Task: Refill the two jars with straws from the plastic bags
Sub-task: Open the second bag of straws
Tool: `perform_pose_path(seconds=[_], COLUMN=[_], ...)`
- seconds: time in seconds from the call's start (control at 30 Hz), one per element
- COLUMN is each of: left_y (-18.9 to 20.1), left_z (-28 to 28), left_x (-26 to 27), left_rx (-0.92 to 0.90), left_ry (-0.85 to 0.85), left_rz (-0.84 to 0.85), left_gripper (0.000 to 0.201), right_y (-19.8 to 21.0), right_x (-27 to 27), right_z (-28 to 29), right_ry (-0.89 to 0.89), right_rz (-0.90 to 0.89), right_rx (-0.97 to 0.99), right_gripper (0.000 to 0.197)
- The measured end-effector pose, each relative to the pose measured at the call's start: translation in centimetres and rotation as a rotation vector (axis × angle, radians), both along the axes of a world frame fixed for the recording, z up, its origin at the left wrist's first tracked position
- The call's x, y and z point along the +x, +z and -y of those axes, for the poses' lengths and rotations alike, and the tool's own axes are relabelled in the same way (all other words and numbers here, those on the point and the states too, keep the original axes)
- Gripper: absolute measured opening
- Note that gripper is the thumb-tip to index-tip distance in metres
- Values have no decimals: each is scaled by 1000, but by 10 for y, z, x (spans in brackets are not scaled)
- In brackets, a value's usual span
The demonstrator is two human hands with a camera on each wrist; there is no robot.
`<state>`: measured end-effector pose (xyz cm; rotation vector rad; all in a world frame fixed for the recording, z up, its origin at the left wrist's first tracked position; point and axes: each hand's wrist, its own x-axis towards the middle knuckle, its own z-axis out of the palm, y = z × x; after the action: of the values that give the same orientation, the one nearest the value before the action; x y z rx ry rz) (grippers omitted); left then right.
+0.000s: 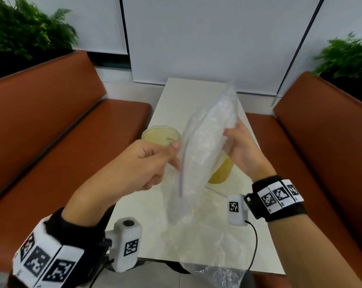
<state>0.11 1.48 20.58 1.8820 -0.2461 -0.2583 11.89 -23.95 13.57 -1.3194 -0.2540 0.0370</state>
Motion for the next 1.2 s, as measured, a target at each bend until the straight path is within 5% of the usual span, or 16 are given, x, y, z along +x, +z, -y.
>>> perform_pose_path(seconds=[0.1,0.23,0.5,0.67,0.87,1.0,1.1,1.2], left_y=[-4,-29,-87,-88,-85,-84,-81,-81], left_z=[6,25,46,53,54,57,63,71], left_x=[2,26,62,65,67,68,67,67], left_rx=[56,62,13,-106,-33,-100,-225,-320], left_ry=[-79,106,289,355,346,337,333,365], left_rz=[-4,82,11,-84,-19,-46,-103,-152], left_gripper=[61,58,16,34,10,15,14,12], right_y=[-5,-35,-77,-71,-71,-57,-40,-33], right_x=[8,3,-9,-10,-17,-25,-26,-23], right_z=[-13,-26,-37,-37,-34,-34,-35,-37], right_ry=[83,195,84,5,-163,-468,-359,-255], right_rz=[-20,-105,-225,-221,30,392,357,238], right_rx=[-84,-166,-256,-316,-502,-688,-717,-751], right_gripper=[61,54,45,39,52,5,37,43])
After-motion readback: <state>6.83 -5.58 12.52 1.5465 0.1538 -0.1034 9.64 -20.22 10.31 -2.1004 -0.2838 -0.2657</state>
